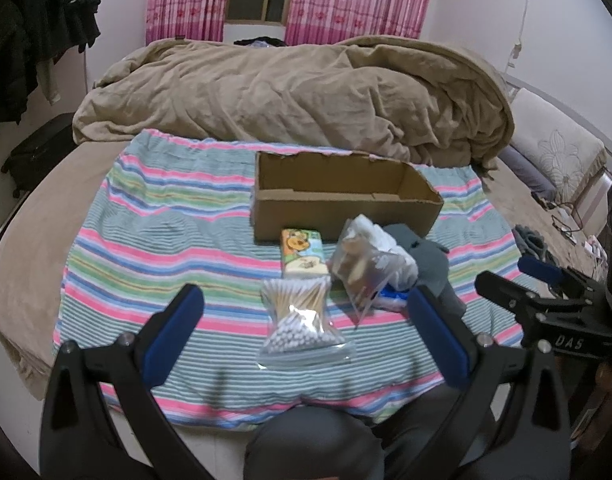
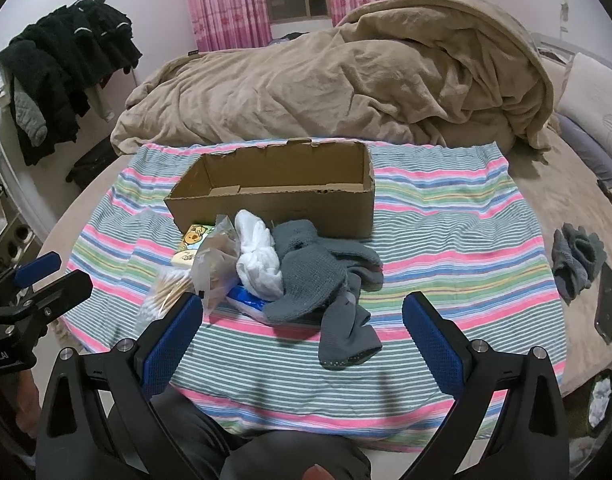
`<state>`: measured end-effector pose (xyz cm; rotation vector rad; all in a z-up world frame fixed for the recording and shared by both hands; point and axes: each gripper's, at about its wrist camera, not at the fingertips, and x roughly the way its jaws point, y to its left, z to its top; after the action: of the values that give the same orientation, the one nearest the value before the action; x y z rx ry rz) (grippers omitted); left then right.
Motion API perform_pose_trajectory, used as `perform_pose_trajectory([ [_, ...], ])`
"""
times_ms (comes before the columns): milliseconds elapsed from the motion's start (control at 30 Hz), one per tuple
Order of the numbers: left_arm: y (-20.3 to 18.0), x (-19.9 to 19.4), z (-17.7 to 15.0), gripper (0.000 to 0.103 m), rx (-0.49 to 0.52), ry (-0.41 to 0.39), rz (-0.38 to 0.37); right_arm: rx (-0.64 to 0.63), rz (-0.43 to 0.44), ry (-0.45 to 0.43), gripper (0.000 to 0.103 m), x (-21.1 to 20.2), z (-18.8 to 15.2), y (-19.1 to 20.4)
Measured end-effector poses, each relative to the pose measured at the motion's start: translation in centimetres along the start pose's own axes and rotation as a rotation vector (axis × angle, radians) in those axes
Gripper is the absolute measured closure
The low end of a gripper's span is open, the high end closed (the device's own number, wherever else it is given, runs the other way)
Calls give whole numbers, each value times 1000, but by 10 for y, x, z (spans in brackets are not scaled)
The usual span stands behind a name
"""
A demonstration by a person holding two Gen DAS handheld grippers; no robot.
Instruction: Organize objects
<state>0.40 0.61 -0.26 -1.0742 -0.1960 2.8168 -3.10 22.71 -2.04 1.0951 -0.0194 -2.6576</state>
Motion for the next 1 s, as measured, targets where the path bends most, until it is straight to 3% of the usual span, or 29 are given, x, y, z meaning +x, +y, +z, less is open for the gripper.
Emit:
perform_pose_trajectory([
  [1000, -2, -3, -1, 1, 8, -9, -13, 11, 3, 2, 1, -4, -1, -2],
])
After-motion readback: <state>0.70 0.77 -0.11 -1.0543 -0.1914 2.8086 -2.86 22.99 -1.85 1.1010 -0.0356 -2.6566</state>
